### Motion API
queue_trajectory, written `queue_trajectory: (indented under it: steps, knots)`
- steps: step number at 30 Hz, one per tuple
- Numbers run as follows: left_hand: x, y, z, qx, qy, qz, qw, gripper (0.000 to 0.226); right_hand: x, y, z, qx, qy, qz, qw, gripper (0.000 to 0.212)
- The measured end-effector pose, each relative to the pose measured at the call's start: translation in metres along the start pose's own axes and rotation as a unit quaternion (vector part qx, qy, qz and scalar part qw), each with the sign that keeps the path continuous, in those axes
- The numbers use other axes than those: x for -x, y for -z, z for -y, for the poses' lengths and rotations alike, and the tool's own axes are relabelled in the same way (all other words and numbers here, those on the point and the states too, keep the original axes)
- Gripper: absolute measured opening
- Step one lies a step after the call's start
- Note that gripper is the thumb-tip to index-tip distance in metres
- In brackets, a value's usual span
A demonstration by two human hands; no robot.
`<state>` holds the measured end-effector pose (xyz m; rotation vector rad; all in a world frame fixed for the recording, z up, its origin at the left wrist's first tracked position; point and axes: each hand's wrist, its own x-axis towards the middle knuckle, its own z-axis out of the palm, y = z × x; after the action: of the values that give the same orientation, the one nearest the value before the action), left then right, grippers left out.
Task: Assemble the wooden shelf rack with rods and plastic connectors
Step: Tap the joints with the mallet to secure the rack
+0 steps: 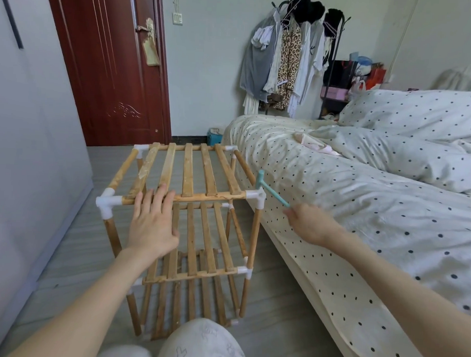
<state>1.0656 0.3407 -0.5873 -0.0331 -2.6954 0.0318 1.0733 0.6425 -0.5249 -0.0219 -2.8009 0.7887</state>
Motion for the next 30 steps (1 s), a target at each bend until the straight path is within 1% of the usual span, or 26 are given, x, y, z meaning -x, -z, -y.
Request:
queue_trajectory:
  steps: [1, 2, 3, 4, 5, 6, 7, 8, 9, 10, 12, 13, 14, 15, 16, 17, 18, 20, 22, 23, 24, 25, 26, 27, 28, 30]
  knots:
    - [0.0, 0.0, 0.0, 0.0, -0.001, -0.001, 1.0, 0.087, -0.007, 0.004, -0.003, -0.013, 0.008, -0.008, 1.0, 0.034]
    - [0.0, 0.0, 0.0, 0.001, 0.0, -0.002, 1.0, 0.087, -0.007, 0.011, -0.001, -0.058, 0.037, -0.065, 0.996, 0.036]
    - [0.0, 0.0, -0.001, 0.002, -0.001, -0.002, 1.0, 0.087, -0.007, 0.012, 0.002, -0.098, 0.053, -0.153, 0.982, 0.037]
    - [0.0, 0.001, -0.001, 0.002, -0.002, 0.0, 1.0, 0.087, -0.005, 0.011, 0.002, -0.108, 0.056, -0.206, 0.971, 0.036]
    - [0.0, 0.002, -0.001, 0.001, -0.004, 0.003, 1.0, 0.087, -0.002, 0.008, 0.003, -0.113, 0.052, -0.193, 0.973, 0.035]
    - [0.001, 0.003, 0.0, 0.002, -0.006, 0.005, 1.0, 0.087, 0.001, -0.001, 0.0, -0.075, 0.036, -0.124, 0.989, 0.034]
    - [0.001, 0.002, 0.001, 0.004, -0.005, 0.004, 1.0, 0.087, 0.004, -0.009, -0.006, -0.03, 0.01, -0.032, 0.999, 0.033]
    - [0.001, 0.002, 0.001, 0.006, -0.005, 0.004, 1.0, 0.088, 0.005, -0.011, -0.011, -0.014, -0.009, 0.014, 1.0, 0.033]
    - [0.001, 0.002, 0.002, 0.008, -0.006, 0.006, 1.0, 0.088, 0.002, -0.01, -0.017, -0.01, -0.006, 0.024, 1.0, 0.035]
    - [0.0, 0.002, 0.002, 0.011, -0.008, 0.006, 1.0, 0.088, -0.001, -0.006, -0.017, -0.033, 0.005, -0.013, 0.999, 0.036]
    - [-0.001, 0.004, 0.004, 0.017, -0.018, 0.008, 1.0, 0.086, 0.0, -0.005, -0.012, -0.066, 0.047, -0.154, 0.985, 0.037]
    - [-0.002, 0.006, 0.005, 0.02, -0.024, 0.011, 0.999, 0.084, 0.0, -0.006, -0.01, -0.057, 0.055, -0.163, 0.983, 0.037]
    - [-0.002, 0.008, 0.008, 0.023, -0.032, 0.013, 0.999, 0.082, 0.001, -0.012, -0.008, -0.023, 0.051, -0.112, 0.992, 0.038]
    - [-0.002, 0.011, 0.013, 0.025, -0.041, 0.011, 0.999, 0.078, 0.004, -0.02, -0.007, 0.039, 0.039, -0.031, 0.998, 0.037]
    - [-0.002, 0.013, 0.018, 0.023, -0.05, 0.004, 0.998, 0.075, 0.006, -0.026, -0.007, 0.074, 0.021, 0.026, 0.997, 0.037]
    - [-0.002, 0.016, 0.026, 0.021, -0.056, -0.004, 0.998, 0.071, 0.004, -0.032, -0.008, 0.061, 0.013, 0.039, 0.997, 0.038]
    - [-0.001, 0.017, 0.035, 0.023, -0.055, -0.013, 0.998, 0.067, 0.001, -0.035, -0.007, 0.025, 0.011, 0.021, 0.999, 0.038]
    - [0.0, 0.02, 0.058, 0.042, -0.025, -0.018, 0.999, 0.06, -0.002, -0.041, 0.002, -0.052, 0.018, -0.045, 0.997, 0.038]
    - [0.003, 0.019, 0.081, 0.074, 0.0, 0.008, 0.997, 0.058, -0.007, -0.042, 0.007, -0.169, -0.021, -0.078, 0.982, 0.038]
    - [0.006, 0.017, 0.09, 0.089, 0.002, 0.023, 0.996, 0.058, -0.01, -0.042, 0.007, -0.235, -0.058, -0.089, 0.966, 0.038]
    - [0.008, 0.016, 0.096, 0.094, -0.001, 0.032, 0.995, 0.06, -0.011, -0.038, 0.005, -0.316, -0.108, -0.1, 0.937, 0.038]
    - [0.009, 0.014, 0.1, 0.092, -0.005, 0.033, 0.995, 0.061, -0.009, -0.035, 0.006, -0.412, -0.159, -0.109, 0.89, 0.036]
    - [0.01, 0.012, 0.099, 0.087, -0.006, 0.031, 0.996, 0.063, -0.006, -0.031, 0.005, -0.487, -0.201, -0.102, 0.844, 0.034]
    - [0.011, 0.01, 0.097, 0.086, -0.001, 0.028, 0.996, 0.065, -0.003, -0.032, 0.002, -0.521, -0.222, -0.078, 0.82, 0.033]
    - [0.011, 0.009, 0.094, 0.089, 0.009, 0.025, 0.996, 0.067, 0.003, -0.036, -0.001, -0.517, -0.225, -0.03, 0.826, 0.033]
    - [0.011, 0.007, 0.087, 0.099, 0.032, 0.014, 0.994, 0.068, 0.013, -0.047, -0.005, -0.456, -0.179, 0.102, 0.866, 0.033]
